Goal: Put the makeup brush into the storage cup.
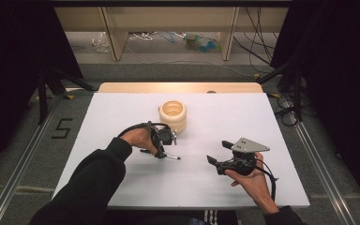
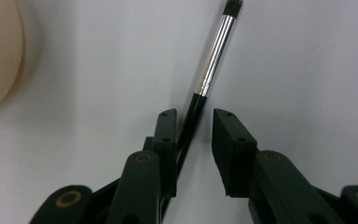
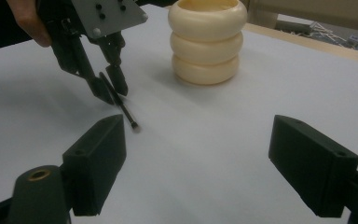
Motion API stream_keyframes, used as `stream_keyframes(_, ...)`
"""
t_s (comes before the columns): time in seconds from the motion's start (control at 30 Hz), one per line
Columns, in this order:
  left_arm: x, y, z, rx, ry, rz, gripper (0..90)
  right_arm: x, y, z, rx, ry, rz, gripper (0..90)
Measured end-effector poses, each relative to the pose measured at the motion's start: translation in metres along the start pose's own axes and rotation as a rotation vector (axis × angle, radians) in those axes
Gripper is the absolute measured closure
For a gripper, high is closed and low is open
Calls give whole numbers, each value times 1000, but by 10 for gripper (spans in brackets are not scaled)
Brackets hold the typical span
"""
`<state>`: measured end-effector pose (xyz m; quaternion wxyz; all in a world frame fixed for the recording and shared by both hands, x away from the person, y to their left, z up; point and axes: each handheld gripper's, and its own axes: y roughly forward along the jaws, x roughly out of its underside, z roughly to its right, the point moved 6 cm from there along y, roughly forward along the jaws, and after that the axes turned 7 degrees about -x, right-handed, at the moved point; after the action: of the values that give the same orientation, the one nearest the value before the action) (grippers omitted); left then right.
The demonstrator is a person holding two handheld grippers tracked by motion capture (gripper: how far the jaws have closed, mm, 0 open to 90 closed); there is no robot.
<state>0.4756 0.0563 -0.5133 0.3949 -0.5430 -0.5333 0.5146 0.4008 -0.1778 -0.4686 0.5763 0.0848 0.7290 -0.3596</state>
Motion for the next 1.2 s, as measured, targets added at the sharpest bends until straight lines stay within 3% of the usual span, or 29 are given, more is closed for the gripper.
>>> stream_keyframes(0.27, 1, 4, -2, 21, -4, -5, 769, 0, 2, -1, 2, 3, 9, 199)
stream_keyframes(0.3, 1, 4, -2, 23, -4, -8, 769, 1, 0, -1, 2, 4, -20, 199)
stream_keyframes(0.37, 0, 4, 0, 28, -7, -12, 788, 0, 1, -1, -4, 1, -2, 201)
stream_keyframes(0.43, -1, 4, 0, 21, 6, -20, 804, 0, 2, -1, 0, 3, 8, 202)
stream_keyframes(0.47, -1, 4, 0, 24, 6, -24, 815, 1, 0, -1, -1, 5, -15, 203)
stream_keyframes(0.67, -1, 4, 0, 32, -13, -26, 836, 1, 0, -1, -1, 5, -19, 205)
stream_keyframes(0.73, -1, 4, 0, 29, 2, -27, 837, 0, 1, -1, -9, 4, -4, 206)
stream_keyframes(0.8, -1, 4, 1, 24, 2, -23, 838, 1, 0, -1, -4, 9, -24, 206)
stream_keyframes(0.9, -1, 3, 0, 23, -2, -26, 838, 0, 2, -1, -6, 2, -3, 207)
stream_keyframes(1.2, 1, -4, -3, 22, -43, 27, 839, 1, 0, -1, -2, 5, -18, 208)
